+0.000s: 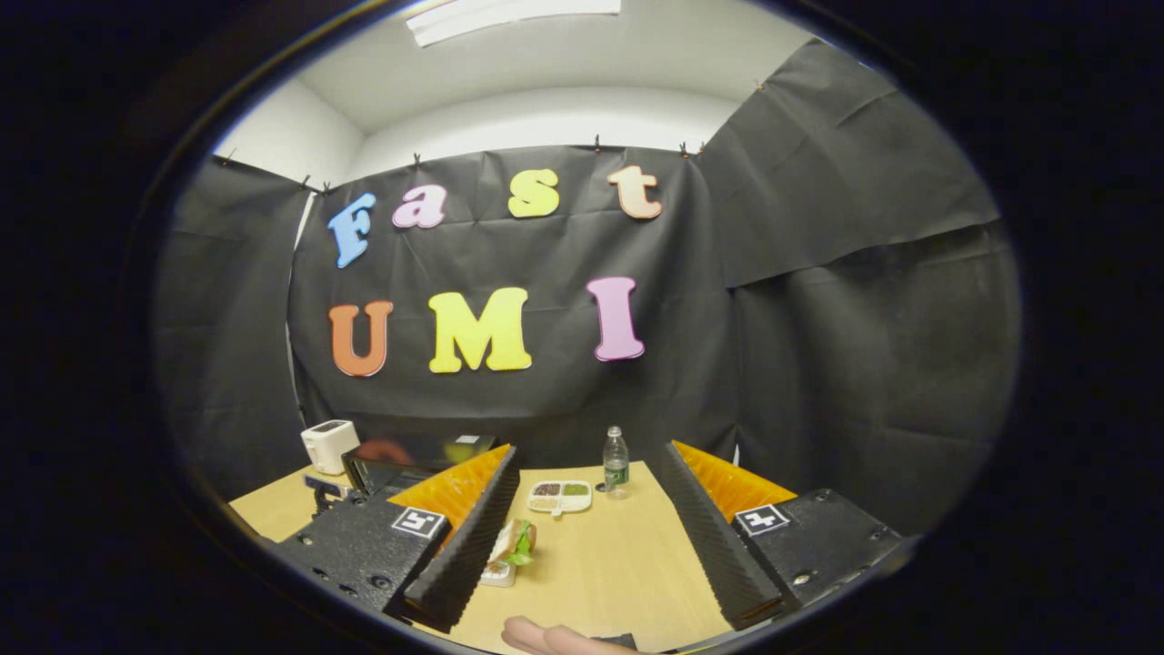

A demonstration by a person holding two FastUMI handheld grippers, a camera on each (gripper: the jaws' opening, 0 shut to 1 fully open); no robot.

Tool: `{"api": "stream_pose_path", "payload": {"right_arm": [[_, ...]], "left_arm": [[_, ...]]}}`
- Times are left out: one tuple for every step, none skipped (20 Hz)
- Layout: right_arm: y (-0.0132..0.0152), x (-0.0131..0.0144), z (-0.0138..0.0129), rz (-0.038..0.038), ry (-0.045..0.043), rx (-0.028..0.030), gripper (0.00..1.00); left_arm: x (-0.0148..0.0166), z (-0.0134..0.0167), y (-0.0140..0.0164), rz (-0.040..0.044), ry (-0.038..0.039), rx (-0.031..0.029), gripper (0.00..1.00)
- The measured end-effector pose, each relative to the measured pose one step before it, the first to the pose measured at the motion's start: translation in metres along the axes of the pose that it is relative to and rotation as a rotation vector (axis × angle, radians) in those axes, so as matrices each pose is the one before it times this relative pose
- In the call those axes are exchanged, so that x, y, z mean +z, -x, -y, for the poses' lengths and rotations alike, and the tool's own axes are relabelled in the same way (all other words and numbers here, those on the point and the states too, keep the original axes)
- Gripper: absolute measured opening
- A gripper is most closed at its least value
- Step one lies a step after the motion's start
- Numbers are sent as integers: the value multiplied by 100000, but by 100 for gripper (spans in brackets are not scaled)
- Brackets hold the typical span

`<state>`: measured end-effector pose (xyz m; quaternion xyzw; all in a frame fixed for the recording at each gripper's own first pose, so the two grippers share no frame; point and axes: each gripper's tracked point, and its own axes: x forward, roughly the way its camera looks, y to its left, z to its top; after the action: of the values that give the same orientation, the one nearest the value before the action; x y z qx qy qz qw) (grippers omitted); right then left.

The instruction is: Open the electric oven with the left hand, put the food in, and close the electric oven.

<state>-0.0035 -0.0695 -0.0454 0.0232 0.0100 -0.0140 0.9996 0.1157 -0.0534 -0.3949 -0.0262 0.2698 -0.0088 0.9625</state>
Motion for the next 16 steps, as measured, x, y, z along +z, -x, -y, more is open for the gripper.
{"api": "stream_pose_path", "payload": {"right_arm": [[-11, -60, 45, -111, -265, -44, 94], [-11, -91, -5, -314, -215, -232, 94], [-66, -146, 133, -108, -146, -224, 94], [-34, -115, 31, -223, -108, 249, 95], [-37, -57, -85, -173, -376, 684, 94], [-169, -8, -1, -345, -669, 384, 100], [-490, -139, 236, -586, -806, -538, 95], [-468, -66, 212, -243, -813, -741, 94], [-403, -143, -23, -745, -499, -572, 94], [-498, -248, -192, -1174, -382, -22, 93], [-488, -329, -236, -1336, -503, 153, 93], [-565, -442, -104, -1492, -756, 67, 93], [-549, -294, -194, -1372, -650, 270, 93], [-603, -495, -207, -1735, -109, 365, 93], [-641, -430, -63, -1618, 228, 177, 93], [-748, -467, -38, -1777, 200, 54, 93]], "left_arm": [[-253, 5, 50, 141, 904, -52, 94], [462, -110, 278, 2423, 989, -261, 95], [503, -20, 515, 2241, 121, -895, 94], [290, 241, 535, 1608, -585, -1304, 95], [718, 129, 888, 2215, -1682, -933, 94], [1035, -282, 977, 3407, -1738, 1094, 94], [1234, -676, 1220, 3304, -1417, 1273, 94], [1240, -358, 1212, 2669, -1038, 920, 94], [1231, -204, 1080, 2085, -734, 660, 94], [1566, -193, 1265, 2820, -966, 489, 94], [1495, -263, 1276, 2361, -1031, 865, 94], [1548, -407, 1191, 2606, -784, 1030, 94], [1510, -327, 1087, 2203, -1222, 657, 94], [1583, -420, 919, 2497, -1057, 414, 94], [1386, -235, 888, 1648, -385, 308, 94], [1122, -502, 727, 1801, -79, 417, 94]]}}
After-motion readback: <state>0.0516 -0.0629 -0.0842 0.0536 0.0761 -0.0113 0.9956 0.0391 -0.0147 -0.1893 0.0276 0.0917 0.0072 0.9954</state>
